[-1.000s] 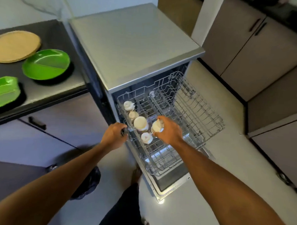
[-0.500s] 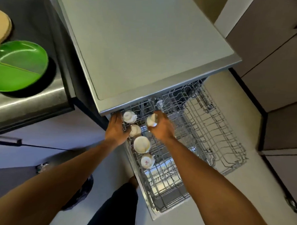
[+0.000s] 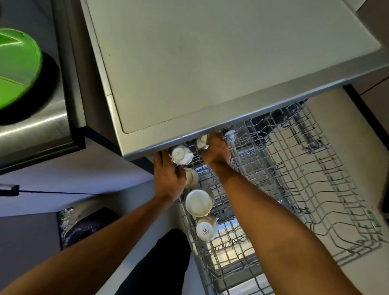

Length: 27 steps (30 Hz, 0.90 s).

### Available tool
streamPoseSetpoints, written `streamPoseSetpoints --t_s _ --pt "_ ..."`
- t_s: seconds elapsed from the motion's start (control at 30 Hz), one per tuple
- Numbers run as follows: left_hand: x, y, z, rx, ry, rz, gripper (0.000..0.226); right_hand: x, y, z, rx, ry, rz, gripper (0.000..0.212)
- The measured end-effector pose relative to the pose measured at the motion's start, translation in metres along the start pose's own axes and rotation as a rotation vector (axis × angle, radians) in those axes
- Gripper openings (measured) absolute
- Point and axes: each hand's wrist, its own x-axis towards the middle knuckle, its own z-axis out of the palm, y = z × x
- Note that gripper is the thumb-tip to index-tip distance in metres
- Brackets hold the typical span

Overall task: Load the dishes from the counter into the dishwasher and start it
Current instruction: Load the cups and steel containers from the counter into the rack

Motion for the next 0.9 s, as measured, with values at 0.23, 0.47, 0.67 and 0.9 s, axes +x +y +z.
streamPoseSetpoints --t_s 0.23,0.47,0.67,0.9 --pt "-0.001 -0.001 0.004 -0.015 0.019 -0.001 0.084 0.008 0.011 0.019 -0.089 0.013 -0.022 0.058" --pt "-0.001 -0.004 0.004 -0.018 0.012 0.000 0.085 0.005 0.013 0.023 0.000 -0.054 0.016 0.078" --pt "-0.001 0.003 -0.009 0.033 -0.102 -0.039 0.096 -0.021 0.015 0.003 0.136 0.008 0.076 0.080" --pt "-0.008 0.015 -0.058 0.067 -0.361 -0.113 0.093 -0.074 0.007 -0.043 0.069 -0.096 0.228 0.027"
